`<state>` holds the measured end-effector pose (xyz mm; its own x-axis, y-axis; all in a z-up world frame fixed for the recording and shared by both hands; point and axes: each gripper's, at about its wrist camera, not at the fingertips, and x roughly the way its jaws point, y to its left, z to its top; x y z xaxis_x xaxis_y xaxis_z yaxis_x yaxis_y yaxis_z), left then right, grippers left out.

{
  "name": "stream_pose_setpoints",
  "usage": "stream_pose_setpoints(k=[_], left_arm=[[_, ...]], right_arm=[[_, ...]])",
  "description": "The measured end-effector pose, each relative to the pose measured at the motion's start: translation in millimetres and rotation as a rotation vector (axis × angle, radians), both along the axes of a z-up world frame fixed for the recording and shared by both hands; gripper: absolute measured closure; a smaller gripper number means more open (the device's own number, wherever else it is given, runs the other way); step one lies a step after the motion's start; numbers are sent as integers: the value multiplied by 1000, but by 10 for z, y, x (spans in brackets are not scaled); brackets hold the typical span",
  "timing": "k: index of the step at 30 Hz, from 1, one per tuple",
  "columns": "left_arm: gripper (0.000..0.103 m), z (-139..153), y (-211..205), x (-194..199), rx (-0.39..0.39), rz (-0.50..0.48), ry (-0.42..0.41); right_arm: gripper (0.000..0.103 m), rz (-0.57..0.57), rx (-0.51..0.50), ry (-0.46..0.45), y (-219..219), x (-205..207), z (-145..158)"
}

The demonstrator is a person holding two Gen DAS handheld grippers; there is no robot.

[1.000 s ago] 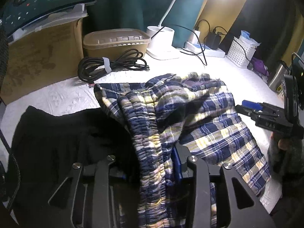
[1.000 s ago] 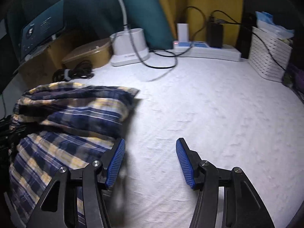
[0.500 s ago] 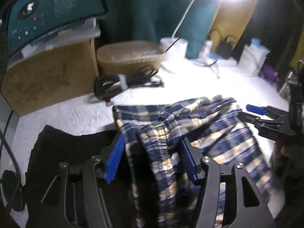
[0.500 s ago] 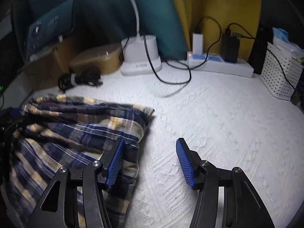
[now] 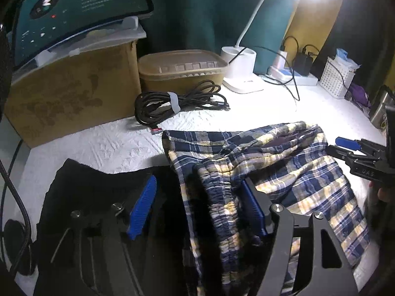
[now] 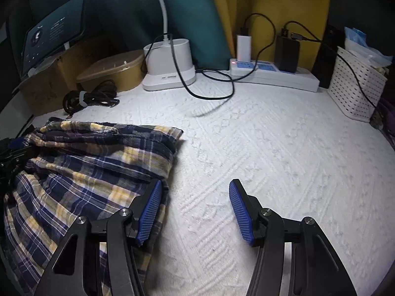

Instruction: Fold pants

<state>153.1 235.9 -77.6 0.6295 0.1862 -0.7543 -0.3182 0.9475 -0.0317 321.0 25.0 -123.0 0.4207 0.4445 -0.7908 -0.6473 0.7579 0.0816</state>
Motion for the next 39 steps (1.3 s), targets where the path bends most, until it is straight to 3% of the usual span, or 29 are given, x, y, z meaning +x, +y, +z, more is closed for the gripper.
stream_pose_setpoints(k=[17,29,39], left_arm=[[34,133,-309,-474,-17,-5,-61],[32,-225,-384,-668,-22,11,1],[32,-87,-427,-820,12,-4,-38]], right_arm=[[43,-22,14,-17,-270,-512,227],[43,40,-46,-6,-234,-1014,-3],[43,10,-87,-48,-380,-1099,27]])
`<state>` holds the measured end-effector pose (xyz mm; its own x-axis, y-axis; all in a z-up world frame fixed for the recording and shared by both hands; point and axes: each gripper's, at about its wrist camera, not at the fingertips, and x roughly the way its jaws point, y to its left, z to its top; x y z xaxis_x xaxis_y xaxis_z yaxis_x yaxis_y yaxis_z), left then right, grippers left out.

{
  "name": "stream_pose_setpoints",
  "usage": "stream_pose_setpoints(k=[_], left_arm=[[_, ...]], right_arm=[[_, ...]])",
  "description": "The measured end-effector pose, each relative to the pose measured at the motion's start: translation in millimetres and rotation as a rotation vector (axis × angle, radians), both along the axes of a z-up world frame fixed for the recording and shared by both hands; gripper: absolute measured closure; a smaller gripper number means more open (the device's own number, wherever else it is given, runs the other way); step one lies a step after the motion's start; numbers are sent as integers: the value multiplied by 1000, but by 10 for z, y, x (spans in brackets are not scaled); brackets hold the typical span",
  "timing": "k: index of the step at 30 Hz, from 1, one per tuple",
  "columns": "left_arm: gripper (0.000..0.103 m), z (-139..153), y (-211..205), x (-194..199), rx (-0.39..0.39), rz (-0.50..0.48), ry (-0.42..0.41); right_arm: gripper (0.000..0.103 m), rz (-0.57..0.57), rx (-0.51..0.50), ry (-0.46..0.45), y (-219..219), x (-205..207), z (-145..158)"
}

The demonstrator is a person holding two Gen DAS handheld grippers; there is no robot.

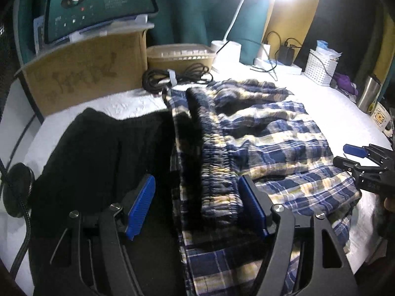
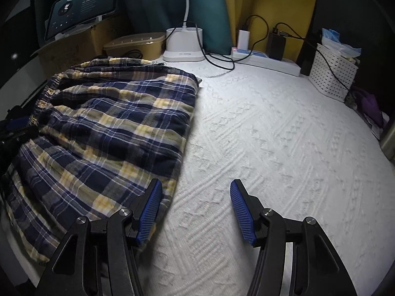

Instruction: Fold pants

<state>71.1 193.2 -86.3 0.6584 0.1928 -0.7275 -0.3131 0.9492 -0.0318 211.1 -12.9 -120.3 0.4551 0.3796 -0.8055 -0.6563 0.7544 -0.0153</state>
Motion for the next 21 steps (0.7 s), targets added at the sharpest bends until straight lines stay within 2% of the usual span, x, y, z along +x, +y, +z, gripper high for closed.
stream_pose_setpoints(k=[5,9,17,21], left_arm=[[32,102,-84,-94,-1,-13,-25],[32,175,-203,-147,-10,-43,-66],[32,-132,-268,-48,-6,-35,36],[32,-186,-256,-84,-7,-25,42]], right_arm=[[43,-24,7,-7,-113,-88,34],[43,-3,51,-12,-170,-204,122],[43,25,47,20,-157,-299,-2],[43,15,42,18,-206,-300,5]])
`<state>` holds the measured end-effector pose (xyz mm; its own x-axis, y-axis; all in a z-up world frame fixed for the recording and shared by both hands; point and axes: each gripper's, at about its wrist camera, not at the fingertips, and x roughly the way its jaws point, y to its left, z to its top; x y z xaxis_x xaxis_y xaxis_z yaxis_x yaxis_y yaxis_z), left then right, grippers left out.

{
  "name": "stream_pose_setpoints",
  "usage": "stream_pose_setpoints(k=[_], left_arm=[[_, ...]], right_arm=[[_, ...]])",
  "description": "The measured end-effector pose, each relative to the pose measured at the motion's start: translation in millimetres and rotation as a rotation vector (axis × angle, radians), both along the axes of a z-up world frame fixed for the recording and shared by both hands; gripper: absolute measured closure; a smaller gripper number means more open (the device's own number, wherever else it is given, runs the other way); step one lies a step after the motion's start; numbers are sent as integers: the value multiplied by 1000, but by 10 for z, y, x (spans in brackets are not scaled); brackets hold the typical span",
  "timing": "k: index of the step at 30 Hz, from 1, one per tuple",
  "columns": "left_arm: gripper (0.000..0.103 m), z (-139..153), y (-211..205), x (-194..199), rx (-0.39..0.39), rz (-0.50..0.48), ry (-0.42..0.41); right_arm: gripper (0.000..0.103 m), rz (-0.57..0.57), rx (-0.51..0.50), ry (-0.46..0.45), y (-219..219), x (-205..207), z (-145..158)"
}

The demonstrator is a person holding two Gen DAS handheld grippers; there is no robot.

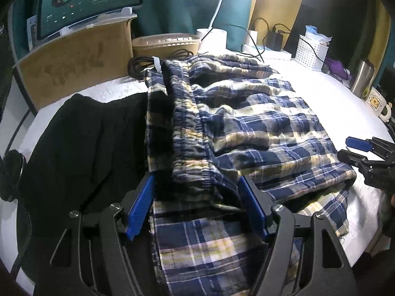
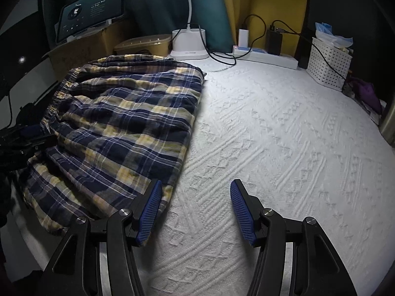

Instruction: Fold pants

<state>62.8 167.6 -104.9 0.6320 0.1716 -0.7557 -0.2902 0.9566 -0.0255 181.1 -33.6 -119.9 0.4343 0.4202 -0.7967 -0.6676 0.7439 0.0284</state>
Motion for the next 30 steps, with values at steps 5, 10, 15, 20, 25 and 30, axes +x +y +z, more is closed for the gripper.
stream_pose_setpoints(k=[5,10,15,20,25,30], left_arm=[[32,94,3,-89,-10,11,-36],[32,218,-68,-173,-9,-15,-68],[32,360,-223,-226,-5,-49,-112],[32,401,-404,-219,21,-72,-121],[32,478,-602,-235,25,-110,-150],[32,551,-802,-242,32,-148,-162]], right_arm=[[43,-25,-7,-3,-98,-1,22],[43,-49,-3,-12,-226,-49,81],[43,-75,9,-33,-349,-120,175],[43,-94,39,-55,-483,-241,292],[43,-115,55,-82,-644,-372,392],[43,-142,67,-116,-843,-516,506]])
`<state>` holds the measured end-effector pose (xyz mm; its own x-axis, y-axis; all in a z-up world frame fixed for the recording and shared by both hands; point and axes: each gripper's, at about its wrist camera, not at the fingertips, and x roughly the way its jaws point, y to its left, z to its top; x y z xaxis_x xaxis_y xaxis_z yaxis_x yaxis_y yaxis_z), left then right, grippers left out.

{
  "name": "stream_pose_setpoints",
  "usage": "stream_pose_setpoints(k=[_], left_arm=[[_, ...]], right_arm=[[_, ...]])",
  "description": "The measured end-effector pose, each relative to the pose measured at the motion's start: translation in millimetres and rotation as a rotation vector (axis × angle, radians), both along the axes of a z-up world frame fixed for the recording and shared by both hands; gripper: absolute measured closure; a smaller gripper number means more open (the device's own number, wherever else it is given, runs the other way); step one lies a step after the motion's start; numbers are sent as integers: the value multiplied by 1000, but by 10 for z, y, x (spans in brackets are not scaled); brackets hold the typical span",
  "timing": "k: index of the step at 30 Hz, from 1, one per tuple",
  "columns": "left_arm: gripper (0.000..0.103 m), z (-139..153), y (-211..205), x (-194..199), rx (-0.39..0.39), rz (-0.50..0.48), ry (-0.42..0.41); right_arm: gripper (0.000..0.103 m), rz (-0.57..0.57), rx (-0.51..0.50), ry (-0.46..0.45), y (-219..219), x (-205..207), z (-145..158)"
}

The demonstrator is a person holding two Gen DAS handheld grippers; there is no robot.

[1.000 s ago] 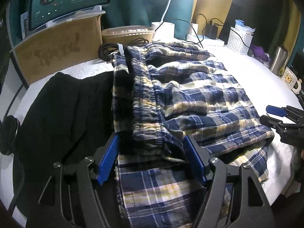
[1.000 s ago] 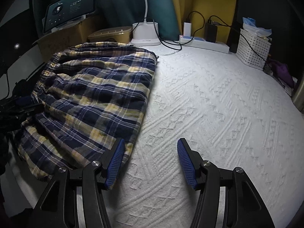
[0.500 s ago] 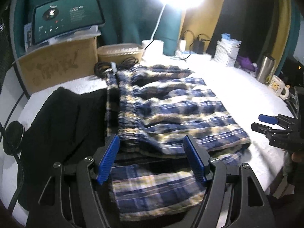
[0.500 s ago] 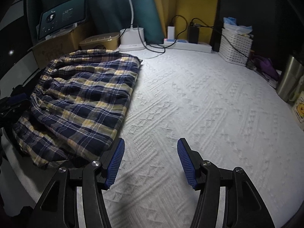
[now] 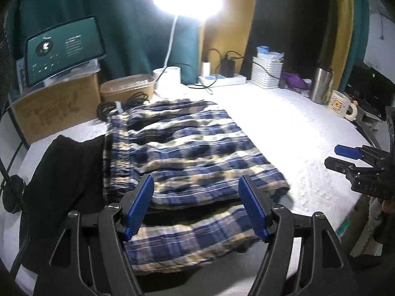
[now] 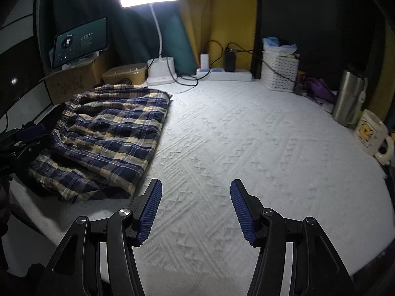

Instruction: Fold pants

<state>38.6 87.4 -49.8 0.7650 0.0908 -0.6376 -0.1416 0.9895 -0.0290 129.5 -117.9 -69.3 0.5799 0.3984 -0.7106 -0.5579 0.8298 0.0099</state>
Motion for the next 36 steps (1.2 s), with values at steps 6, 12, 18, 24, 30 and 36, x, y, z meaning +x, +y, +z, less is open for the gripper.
stream_pose_setpoints(k=[6,12,18,24,30,36], left_arm=[[32,57,-261,-16,20,-45,-6],[32,135,-515,-26,33,-96,-21],[32,260,-762,-26,21,-147,-53],[30,423,-1031,-36,35,-207,-89],[29,636,-1199,-160,47,-243,-158],[26,819,-1308,-260,76,-250,-215]], right_arm=[[43,-37,27,-53,-286,-203,220],[43,-84,38,-81,-538,-332,350],[42,-133,50,-109,-807,-426,460],[41,-179,75,-146,-1033,-526,613],[31,-211,93,-199,-1206,-652,801],[28,-228,104,-255,-1318,-780,989]])
